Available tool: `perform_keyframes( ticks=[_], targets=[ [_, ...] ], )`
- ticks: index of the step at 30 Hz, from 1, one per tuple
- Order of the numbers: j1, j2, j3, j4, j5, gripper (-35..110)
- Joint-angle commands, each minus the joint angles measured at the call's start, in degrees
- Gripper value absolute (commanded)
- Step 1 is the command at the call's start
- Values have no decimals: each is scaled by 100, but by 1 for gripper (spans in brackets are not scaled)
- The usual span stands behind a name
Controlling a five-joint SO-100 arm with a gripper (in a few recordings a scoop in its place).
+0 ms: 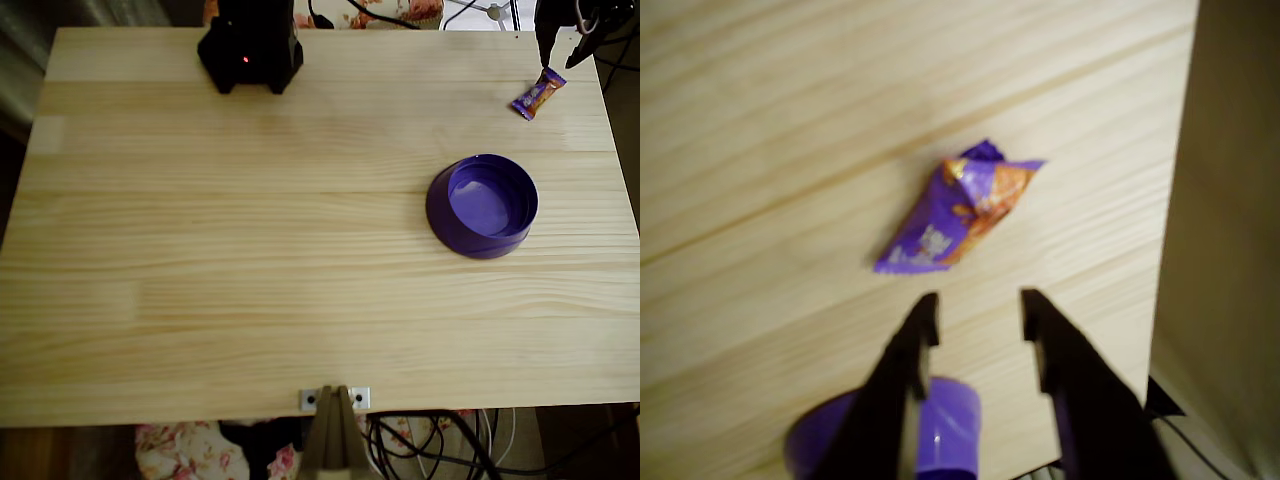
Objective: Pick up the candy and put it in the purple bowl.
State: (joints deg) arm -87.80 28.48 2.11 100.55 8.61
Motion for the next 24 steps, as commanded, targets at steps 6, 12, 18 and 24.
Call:
perform_keyframes(
  ticks=[6,12,18,24],
  targets=[
    [149,-237,-1125,26,88,20],
    [185,-439,-1055,35,167,22],
    [149,-562,-1151,35,264,24],
    [141,-114,-229,44,220,28]
  ],
)
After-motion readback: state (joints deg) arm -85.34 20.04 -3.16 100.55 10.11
